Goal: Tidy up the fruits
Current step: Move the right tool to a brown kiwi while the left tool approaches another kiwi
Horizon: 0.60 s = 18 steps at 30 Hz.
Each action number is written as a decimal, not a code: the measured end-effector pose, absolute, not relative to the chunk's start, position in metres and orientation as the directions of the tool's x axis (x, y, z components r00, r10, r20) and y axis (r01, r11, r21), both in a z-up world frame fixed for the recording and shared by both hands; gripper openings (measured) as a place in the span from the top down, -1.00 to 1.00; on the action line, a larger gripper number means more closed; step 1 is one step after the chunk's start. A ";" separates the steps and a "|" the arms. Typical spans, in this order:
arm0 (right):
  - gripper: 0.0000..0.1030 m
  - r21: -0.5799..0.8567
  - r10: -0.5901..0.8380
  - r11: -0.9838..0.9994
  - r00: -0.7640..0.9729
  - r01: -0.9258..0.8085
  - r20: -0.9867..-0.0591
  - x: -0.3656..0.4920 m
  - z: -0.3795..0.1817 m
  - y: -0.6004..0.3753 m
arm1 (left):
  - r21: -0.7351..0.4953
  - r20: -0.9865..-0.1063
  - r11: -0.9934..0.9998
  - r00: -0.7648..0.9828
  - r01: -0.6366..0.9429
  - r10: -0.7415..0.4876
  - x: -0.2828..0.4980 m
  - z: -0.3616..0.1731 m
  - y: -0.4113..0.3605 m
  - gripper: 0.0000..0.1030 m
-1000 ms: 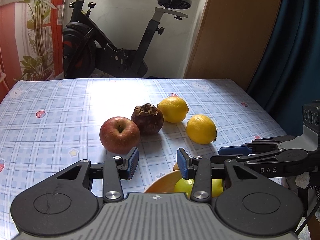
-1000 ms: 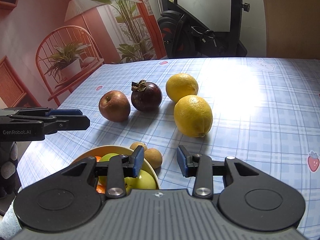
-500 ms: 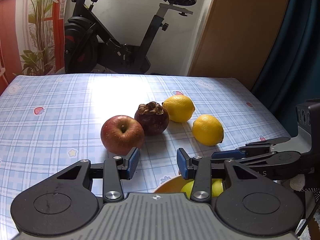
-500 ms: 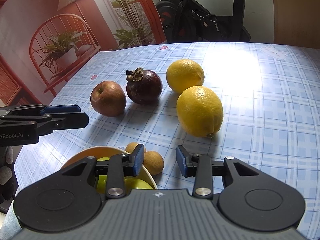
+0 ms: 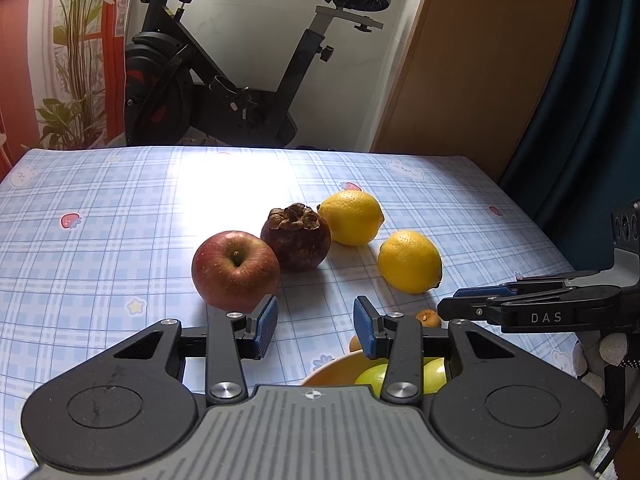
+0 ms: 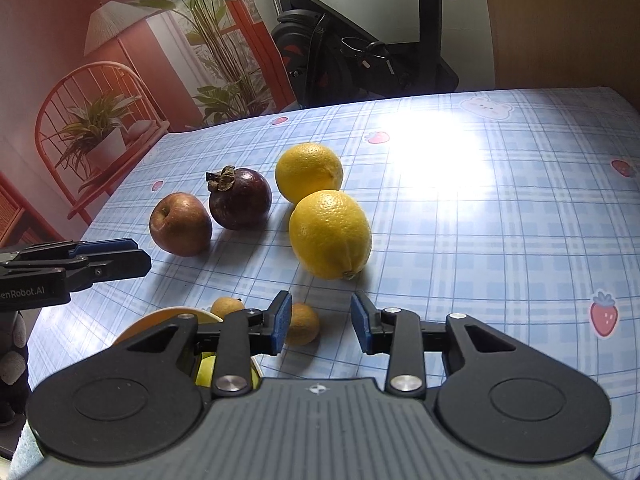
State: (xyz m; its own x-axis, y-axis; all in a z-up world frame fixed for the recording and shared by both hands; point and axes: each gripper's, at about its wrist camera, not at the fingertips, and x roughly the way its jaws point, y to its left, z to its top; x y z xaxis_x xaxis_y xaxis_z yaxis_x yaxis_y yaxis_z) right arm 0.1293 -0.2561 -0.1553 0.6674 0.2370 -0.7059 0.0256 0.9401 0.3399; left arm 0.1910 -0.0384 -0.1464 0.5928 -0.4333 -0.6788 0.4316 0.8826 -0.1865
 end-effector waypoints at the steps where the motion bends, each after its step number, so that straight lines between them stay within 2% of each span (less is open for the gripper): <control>1: 0.28 0.341 0.242 0.940 0.665 0.020 -0.706 0.131 -0.156 -0.254 | -0.186 -0.679 0.882 0.592 0.433 -0.434 0.191 -0.147 -0.039 0.14; 9: 0.28 0.350 0.259 0.937 0.647 0.013 -0.717 0.143 -0.171 -0.243 | -0.187 -0.688 0.880 0.581 0.436 -0.434 0.193 -0.149 -0.041 0.14; 18: 0.28 0.397 0.280 0.918 0.683 0.015 -0.674 0.148 -0.173 -0.243 | -0.191 -0.701 0.888 0.575 0.418 -0.421 0.198 -0.156 -0.043 0.14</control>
